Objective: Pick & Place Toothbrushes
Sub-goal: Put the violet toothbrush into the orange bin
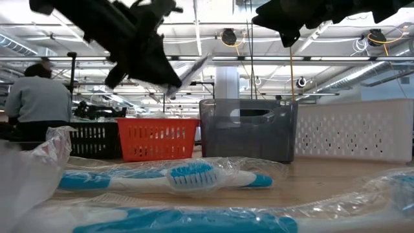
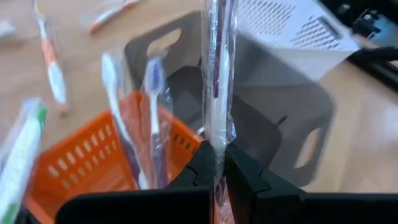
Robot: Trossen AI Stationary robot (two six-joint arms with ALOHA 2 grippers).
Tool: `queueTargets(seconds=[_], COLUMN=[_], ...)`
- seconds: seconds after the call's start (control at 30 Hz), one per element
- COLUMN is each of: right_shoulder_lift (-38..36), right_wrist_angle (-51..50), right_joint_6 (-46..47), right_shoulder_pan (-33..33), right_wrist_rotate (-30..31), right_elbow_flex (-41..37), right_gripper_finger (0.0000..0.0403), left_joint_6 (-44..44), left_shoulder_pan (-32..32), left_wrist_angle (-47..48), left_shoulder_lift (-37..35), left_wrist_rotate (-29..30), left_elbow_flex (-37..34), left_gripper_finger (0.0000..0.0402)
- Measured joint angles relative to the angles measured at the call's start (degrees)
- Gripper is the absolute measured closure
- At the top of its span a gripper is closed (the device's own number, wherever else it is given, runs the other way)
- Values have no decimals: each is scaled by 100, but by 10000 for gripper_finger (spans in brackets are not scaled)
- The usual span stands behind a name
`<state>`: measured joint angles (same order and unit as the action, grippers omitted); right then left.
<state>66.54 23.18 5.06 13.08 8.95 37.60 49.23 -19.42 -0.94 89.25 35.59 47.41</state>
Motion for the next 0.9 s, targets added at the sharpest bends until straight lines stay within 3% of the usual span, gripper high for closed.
queueTargets(seconds=[0.4, 0.67, 0.9], right_shoulder_lift=[2, 2, 2], right_wrist_angle=[-113, -177, -184], right_joint_6=[2, 2, 2], right_shoulder_pan=[0, 0, 0], right_wrist_rotate=[0, 0, 0], right_elbow_flex=[-2, -2, -2], right_gripper_finger=[316, 316, 316], left_joint_6=[565, 540, 686], left_shoulder_pan=[-59, -59, -57], left_wrist_angle=[-231, -126, 191], left_shoulder_lift=[531, 541, 541], left_wrist_rotate=[-257, -424, -563], left_elbow_flex=[-176, -174, -174], left_gripper_finger=[396, 349, 351])
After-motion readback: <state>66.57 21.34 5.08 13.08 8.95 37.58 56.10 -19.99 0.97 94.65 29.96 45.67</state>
